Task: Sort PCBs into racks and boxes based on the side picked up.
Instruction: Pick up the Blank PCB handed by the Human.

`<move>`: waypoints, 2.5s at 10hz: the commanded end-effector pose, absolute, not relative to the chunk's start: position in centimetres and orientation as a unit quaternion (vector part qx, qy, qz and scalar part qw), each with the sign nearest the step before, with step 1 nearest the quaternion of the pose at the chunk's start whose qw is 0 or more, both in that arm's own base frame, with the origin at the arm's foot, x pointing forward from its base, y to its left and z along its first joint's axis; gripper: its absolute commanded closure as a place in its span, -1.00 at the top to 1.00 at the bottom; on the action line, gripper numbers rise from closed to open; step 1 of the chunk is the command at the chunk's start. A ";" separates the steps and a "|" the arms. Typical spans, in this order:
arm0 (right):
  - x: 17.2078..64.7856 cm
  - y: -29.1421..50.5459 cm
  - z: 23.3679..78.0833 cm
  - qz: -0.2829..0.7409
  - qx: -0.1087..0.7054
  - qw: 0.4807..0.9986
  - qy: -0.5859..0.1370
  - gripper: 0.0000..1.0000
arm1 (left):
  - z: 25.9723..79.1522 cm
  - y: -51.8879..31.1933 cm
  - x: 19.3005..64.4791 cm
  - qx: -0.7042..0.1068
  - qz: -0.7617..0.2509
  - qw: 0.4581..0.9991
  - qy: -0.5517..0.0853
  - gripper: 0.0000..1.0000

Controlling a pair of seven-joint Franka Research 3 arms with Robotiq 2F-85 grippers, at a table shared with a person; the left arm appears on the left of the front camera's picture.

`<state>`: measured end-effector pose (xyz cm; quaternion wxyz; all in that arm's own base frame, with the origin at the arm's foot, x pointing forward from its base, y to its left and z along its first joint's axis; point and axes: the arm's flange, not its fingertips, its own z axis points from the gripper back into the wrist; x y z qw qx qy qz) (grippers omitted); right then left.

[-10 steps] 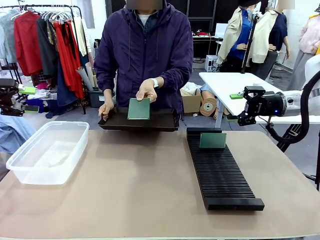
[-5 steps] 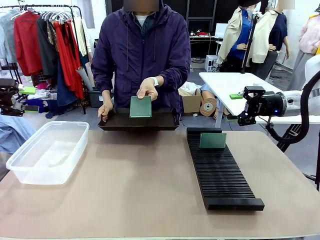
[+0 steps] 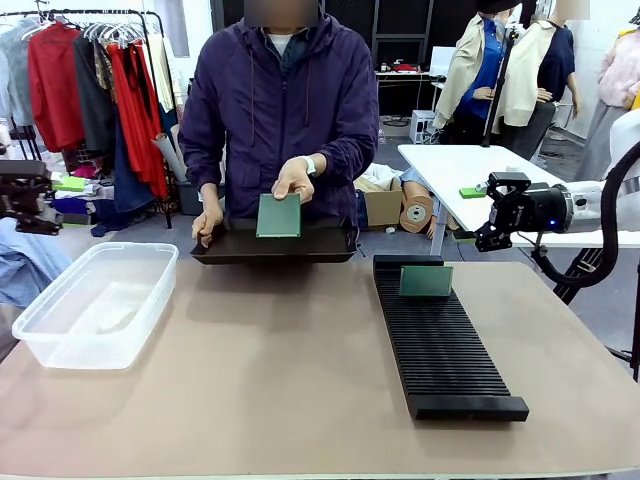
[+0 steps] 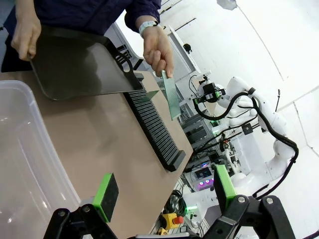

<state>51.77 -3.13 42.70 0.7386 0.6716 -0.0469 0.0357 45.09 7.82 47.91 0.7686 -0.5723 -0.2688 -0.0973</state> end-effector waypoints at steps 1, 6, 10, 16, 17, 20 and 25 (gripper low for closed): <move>51.8 -3.2 42.8 0.037 0.670 0.740 -0.051 1.00 | 47.8 5.6 47.3 -0.573 -0.109 0.765 -0.274 1.00; 51.8 -3.2 42.8 0.037 0.670 0.740 -0.051 1.00 | 47.3 -1.3 50.9 -0.579 -0.167 0.752 -0.268 1.00; 51.8 -3.2 42.8 0.037 0.670 0.740 -0.051 1.00 | 46.5 -6.8 55.5 -0.585 -0.236 0.739 -0.236 1.00; 51.8 -3.2 42.8 0.037 0.670 0.740 -0.051 1.00 | 43.0 -11.9 59.1 -0.639 -0.239 0.708 -0.184 1.00; 51.8 -3.2 42.8 0.037 0.670 0.740 -0.051 1.00 | 42.4 -12.7 59.2 -0.644 -0.233 0.706 -0.180 1.00; 51.8 -3.2 42.8 0.037 0.670 0.740 -0.051 1.00 | 41.1 -15.0 59.7 -0.651 -0.221 0.706 -0.173 1.00; 51.8 -3.2 42.8 0.037 0.670 0.740 -0.051 1.00 | 39.7 -18.3 60.7 -0.662 -0.224 0.695 -0.170 1.00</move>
